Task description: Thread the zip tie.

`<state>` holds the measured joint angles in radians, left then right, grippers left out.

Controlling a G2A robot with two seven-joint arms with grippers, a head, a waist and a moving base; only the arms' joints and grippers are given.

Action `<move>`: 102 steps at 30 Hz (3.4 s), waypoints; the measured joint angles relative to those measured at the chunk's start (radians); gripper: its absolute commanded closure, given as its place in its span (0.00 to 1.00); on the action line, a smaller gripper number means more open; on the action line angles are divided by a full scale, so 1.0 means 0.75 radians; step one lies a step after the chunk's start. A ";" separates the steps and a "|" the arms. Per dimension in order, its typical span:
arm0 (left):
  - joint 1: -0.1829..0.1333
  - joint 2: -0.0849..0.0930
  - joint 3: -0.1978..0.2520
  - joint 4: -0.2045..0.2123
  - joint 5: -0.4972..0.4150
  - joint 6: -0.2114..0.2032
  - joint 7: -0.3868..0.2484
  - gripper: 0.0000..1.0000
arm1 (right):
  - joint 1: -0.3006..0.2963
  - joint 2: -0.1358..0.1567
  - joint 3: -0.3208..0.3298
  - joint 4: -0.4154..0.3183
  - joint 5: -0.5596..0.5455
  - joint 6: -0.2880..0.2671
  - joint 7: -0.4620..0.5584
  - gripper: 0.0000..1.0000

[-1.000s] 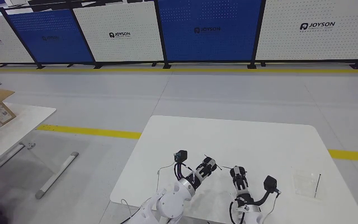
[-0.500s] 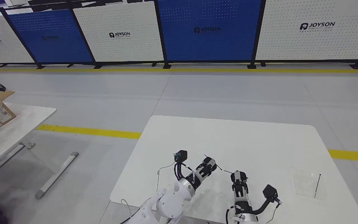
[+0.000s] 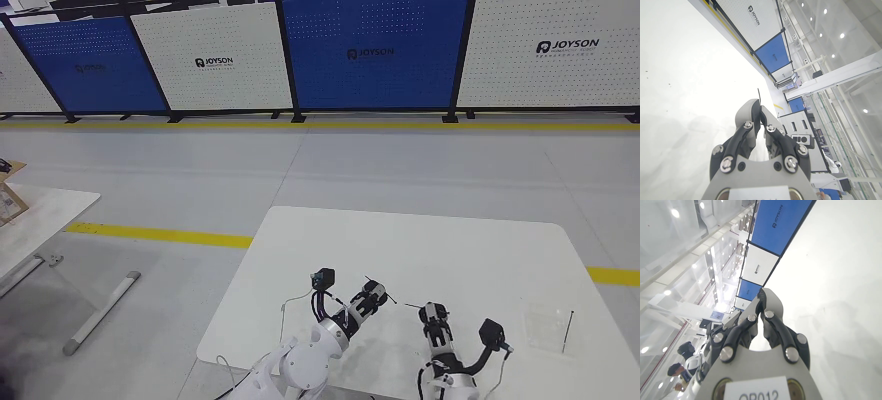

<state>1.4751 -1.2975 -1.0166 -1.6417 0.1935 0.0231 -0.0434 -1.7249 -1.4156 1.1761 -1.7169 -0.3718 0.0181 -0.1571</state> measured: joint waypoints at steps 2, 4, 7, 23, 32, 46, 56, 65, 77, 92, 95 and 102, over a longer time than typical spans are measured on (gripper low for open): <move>0.000 0.000 0.000 0.000 0.000 0.000 0.000 1.00 | -0.014 0.008 0.017 -0.026 -0.038 0.017 0.051 1.00; 0.000 0.000 0.000 0.000 0.000 0.000 0.000 1.00 | -0.033 0.015 0.025 -0.047 -0.080 0.017 0.098 1.00; 0.000 0.000 0.000 0.000 0.000 0.000 0.000 1.00 | -0.050 0.021 0.034 -0.052 -0.098 -0.020 0.129 1.00; -0.016 -0.017 0.047 0.035 0.001 0.052 0.096 1.00 | -0.052 0.026 0.042 -0.043 -0.081 -0.075 0.166 1.00; -0.023 -0.020 0.061 0.041 0.000 0.017 0.096 1.00 | -0.046 0.026 0.038 -0.040 -0.077 -0.091 0.173 1.00; -0.023 -0.020 0.061 0.041 0.000 0.017 0.096 1.00 | 0.052 0.032 0.093 0.063 0.129 -0.238 0.236 1.00; -0.023 -0.020 0.061 0.041 0.000 0.017 0.096 1.00 | 0.055 0.030 0.079 0.062 0.091 -0.201 0.203 1.00; -0.023 -0.020 0.061 0.041 0.000 0.017 0.096 1.00 | 0.024 0.024 0.024 0.053 -0.022 -0.168 0.079 1.00; -0.023 -0.020 0.061 0.041 0.000 0.017 0.096 1.00 | 0.039 0.029 0.040 0.083 0.023 -0.191 0.130 1.00; -0.023 -0.020 0.061 0.041 0.000 0.017 0.096 1.00 | 0.061 0.028 0.024 0.087 0.018 -0.162 0.136 1.00; -0.023 -0.020 0.061 0.041 0.000 0.017 0.096 1.00 | 0.070 0.026 0.015 0.096 0.011 -0.148 0.125 1.00; -0.023 -0.020 0.061 0.041 0.000 0.017 0.096 1.00 | 0.075 0.026 0.008 0.098 0.007 -0.146 0.123 1.00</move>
<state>1.4577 -1.3122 -0.9710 -1.6108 0.1932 0.0360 0.0286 -1.6684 -1.3963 1.1817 -1.6437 -0.3668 -0.0914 -0.0649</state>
